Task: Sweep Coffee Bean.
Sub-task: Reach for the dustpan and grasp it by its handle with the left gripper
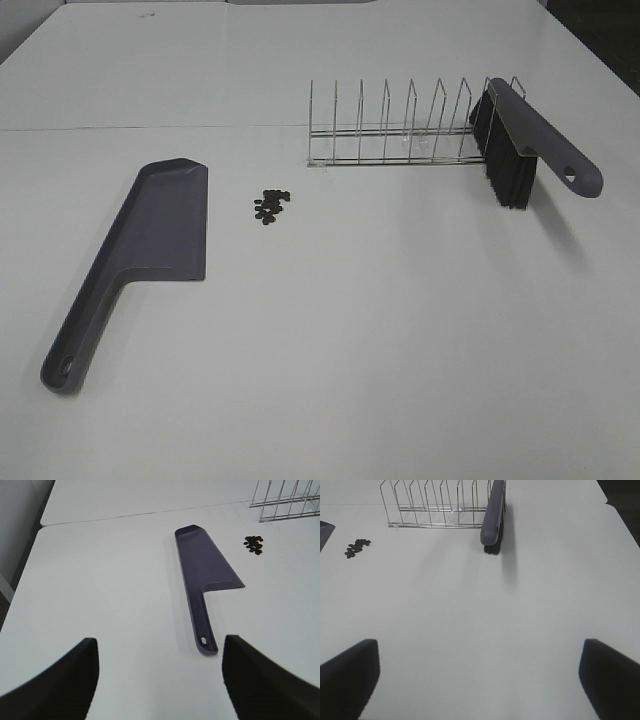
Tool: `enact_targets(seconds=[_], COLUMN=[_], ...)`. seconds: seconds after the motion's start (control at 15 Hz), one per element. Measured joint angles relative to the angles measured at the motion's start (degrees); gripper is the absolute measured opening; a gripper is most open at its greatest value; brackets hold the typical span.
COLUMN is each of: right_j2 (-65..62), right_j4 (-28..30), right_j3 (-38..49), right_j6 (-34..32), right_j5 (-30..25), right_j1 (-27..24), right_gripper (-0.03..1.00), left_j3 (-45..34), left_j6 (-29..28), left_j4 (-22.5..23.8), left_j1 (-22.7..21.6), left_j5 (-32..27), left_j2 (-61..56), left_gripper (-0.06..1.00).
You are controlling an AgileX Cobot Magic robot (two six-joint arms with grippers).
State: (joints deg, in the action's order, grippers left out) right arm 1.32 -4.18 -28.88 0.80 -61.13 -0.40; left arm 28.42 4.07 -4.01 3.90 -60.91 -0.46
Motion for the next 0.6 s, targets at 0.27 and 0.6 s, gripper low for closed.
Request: enact_targets(seconds=[0.27, 0.6], right_j2=[0.0, 0.0], right_j4=[0.0, 0.0], right_j3=[0.0, 0.0], right_j6=[0.0, 0.0], right_j5=[0.0, 0.0], right_j1=[0.0, 0.0], right_gripper=[0.95, 0.95], left_j3=[0.0, 0.0], left_j6=[0.0, 0.0], left_j4=[0.0, 0.0], left_j1=[0.0, 0.0], left_j5=[0.0, 0.0], left_j2=[0.0, 0.0], left_gripper=[0.64, 0.64])
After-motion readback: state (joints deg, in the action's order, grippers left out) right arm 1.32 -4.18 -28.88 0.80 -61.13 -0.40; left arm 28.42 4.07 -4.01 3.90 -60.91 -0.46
